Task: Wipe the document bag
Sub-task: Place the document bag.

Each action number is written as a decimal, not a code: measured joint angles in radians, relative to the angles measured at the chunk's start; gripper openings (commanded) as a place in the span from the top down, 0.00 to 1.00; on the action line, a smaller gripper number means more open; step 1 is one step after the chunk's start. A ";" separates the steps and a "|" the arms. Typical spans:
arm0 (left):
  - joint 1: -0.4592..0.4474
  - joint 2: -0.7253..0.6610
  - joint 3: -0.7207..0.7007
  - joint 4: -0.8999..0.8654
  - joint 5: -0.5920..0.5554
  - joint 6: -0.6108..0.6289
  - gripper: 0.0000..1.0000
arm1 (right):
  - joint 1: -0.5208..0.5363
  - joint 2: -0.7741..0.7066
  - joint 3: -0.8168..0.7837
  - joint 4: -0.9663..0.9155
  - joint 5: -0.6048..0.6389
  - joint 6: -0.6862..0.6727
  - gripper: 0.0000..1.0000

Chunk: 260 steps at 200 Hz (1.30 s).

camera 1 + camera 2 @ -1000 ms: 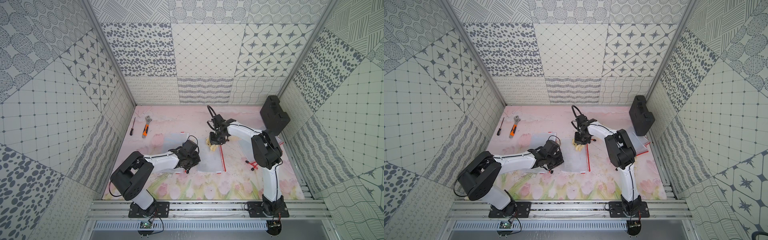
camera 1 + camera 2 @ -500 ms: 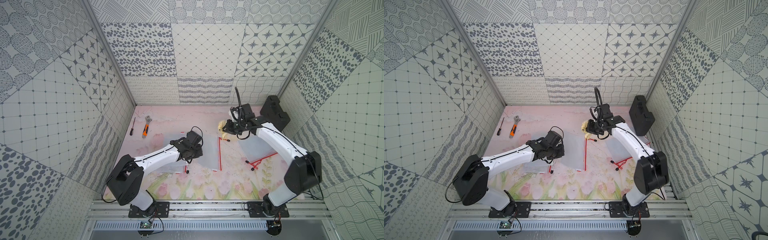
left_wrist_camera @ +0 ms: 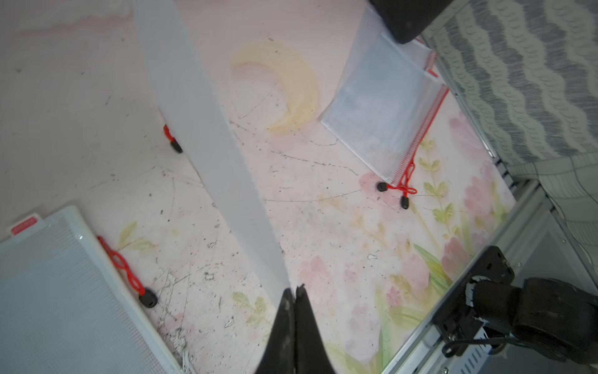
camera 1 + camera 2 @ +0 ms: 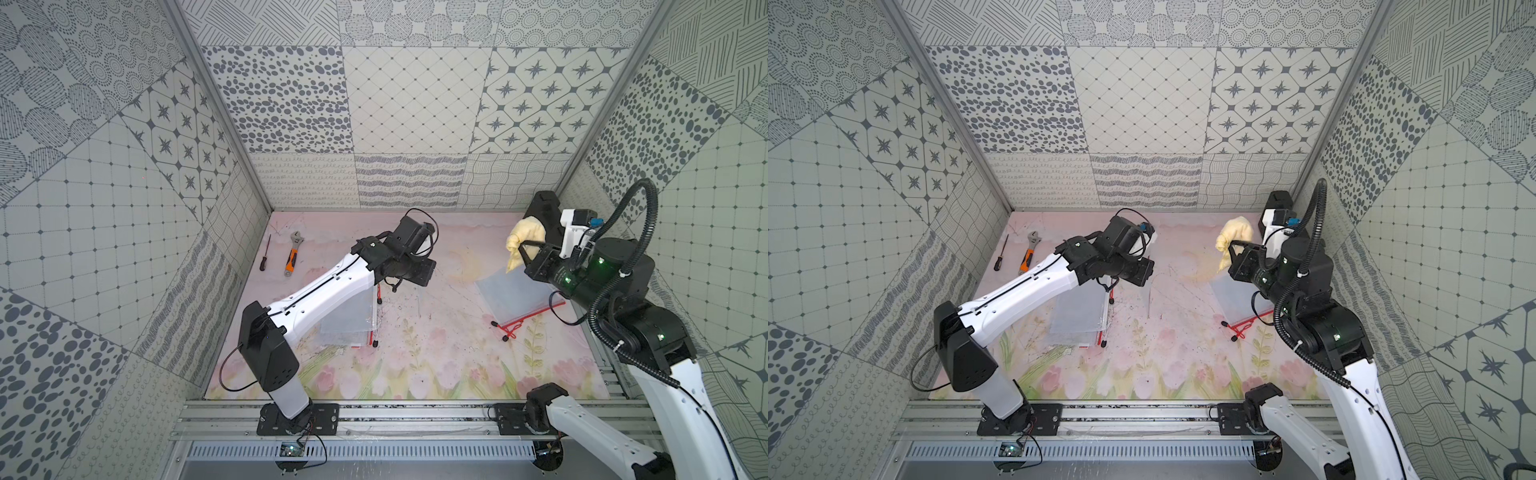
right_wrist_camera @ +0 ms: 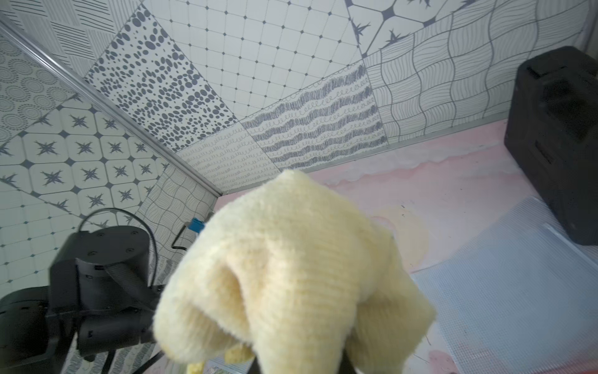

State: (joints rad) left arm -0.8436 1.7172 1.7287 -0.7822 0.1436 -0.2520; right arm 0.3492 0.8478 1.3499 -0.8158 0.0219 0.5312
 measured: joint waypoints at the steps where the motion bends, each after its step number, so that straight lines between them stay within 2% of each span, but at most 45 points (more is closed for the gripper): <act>1: -0.002 0.005 0.011 -0.004 0.005 0.005 1.00 | 0.000 -0.002 -0.001 -0.001 0.000 0.000 1.00; 23: -0.027 0.110 0.225 -0.076 0.137 0.100 1.00 | -0.004 -0.040 -0.026 -0.055 0.072 0.001 1.00; 59: -0.050 0.303 0.520 -0.124 0.455 0.215 1.00 | -0.004 -0.096 -0.037 -0.109 0.174 0.000 1.00; 90: -0.053 0.513 0.690 -0.099 0.650 0.208 1.00 | -0.005 -0.146 -0.035 -0.143 0.238 -0.001 1.00; 119: -0.053 0.739 0.838 -0.041 0.712 0.145 1.00 | -0.005 -0.160 -0.034 -0.171 0.273 -0.006 1.00; 149: -0.048 0.932 0.910 0.043 0.679 0.044 1.00 | -0.005 -0.159 -0.035 -0.187 0.278 -0.008 1.00; 164: -0.037 1.002 0.927 0.089 0.644 -0.010 0.84 | -0.005 -0.159 -0.040 -0.187 0.275 -0.008 1.00; 177: -0.025 1.043 0.934 0.118 0.605 -0.051 0.59 | -0.005 -0.159 -0.047 -0.189 0.266 -0.008 1.00; 184: -0.019 1.057 0.936 0.125 0.581 -0.068 0.53 | -0.005 -0.158 -0.051 -0.190 0.261 -0.007 1.00; 193: -0.012 1.063 0.938 0.125 0.544 -0.089 0.50 | -0.006 -0.156 -0.055 -0.190 0.253 -0.007 1.00; 213: -0.004 1.045 0.938 0.103 0.437 -0.096 0.42 | -0.007 -0.147 -0.064 -0.190 0.236 -0.007 1.00; 223: -0.003 1.013 0.921 0.088 0.365 -0.086 0.34 | -0.007 -0.143 -0.074 -0.186 0.226 -0.006 1.00; 227: -0.003 0.998 0.911 0.082 0.340 -0.087 0.27 | -0.007 -0.142 -0.079 -0.184 0.222 -0.004 1.00; 232: 0.000 0.969 0.885 0.076 0.298 -0.083 0.16 | -0.007 -0.141 -0.085 -0.181 0.218 -0.003 1.00; 251: 0.010 0.837 0.752 0.056 0.163 -0.060 0.02 | -0.007 -0.130 -0.119 -0.167 0.196 0.005 1.00; 260: 0.019 0.753 0.667 0.051 0.079 -0.053 0.01 | -0.007 -0.122 -0.133 -0.159 0.183 0.008 1.00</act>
State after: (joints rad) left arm -0.8242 2.4702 2.3955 -0.7315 0.2226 -0.3054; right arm 0.3424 0.7254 1.2171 -0.9752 0.2054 0.5392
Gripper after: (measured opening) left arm 0.957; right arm 0.128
